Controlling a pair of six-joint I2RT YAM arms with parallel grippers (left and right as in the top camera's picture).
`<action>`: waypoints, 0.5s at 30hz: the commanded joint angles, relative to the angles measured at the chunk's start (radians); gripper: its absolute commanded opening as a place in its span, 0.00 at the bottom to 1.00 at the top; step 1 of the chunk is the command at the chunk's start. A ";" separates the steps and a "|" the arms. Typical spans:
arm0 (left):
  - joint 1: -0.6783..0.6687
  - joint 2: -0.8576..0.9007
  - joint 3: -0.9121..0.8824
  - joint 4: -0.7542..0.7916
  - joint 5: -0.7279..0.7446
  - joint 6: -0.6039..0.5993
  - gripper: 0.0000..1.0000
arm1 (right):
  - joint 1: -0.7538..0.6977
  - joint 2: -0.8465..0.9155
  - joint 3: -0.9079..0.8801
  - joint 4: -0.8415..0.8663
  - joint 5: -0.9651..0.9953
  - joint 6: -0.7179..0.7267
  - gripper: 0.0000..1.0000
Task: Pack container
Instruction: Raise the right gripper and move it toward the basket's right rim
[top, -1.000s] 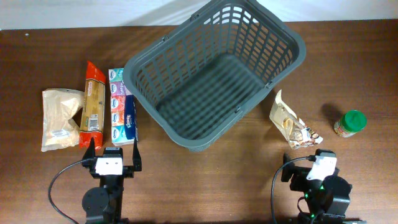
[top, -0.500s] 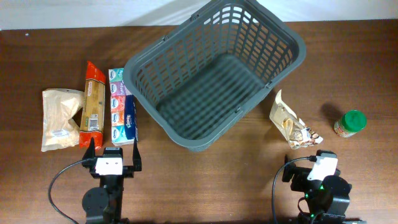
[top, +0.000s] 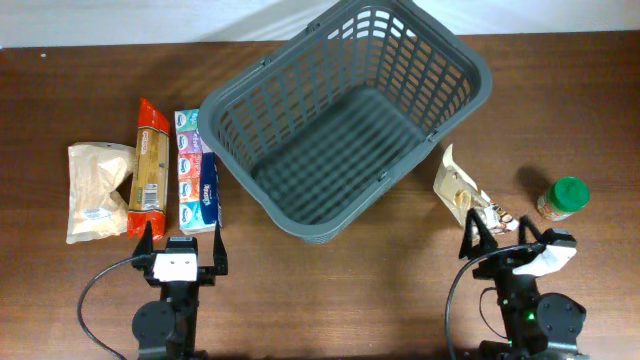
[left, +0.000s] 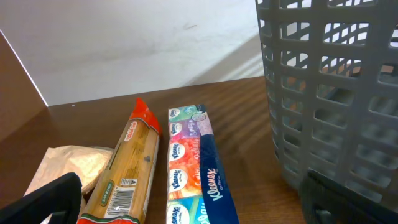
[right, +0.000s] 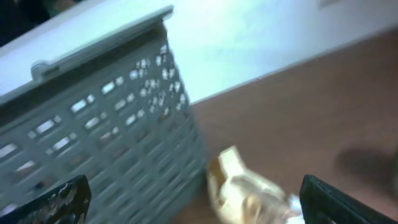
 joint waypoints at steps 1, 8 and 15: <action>-0.003 -0.010 -0.008 0.002 -0.006 0.002 0.99 | -0.005 -0.008 0.000 -0.043 -0.122 0.113 0.99; -0.003 -0.010 -0.008 0.002 -0.007 0.002 0.99 | -0.006 -0.008 0.000 -0.160 -0.125 0.115 0.99; -0.003 -0.010 -0.008 0.003 -0.006 0.002 0.99 | -0.005 -0.004 0.026 -0.161 -0.225 0.107 0.99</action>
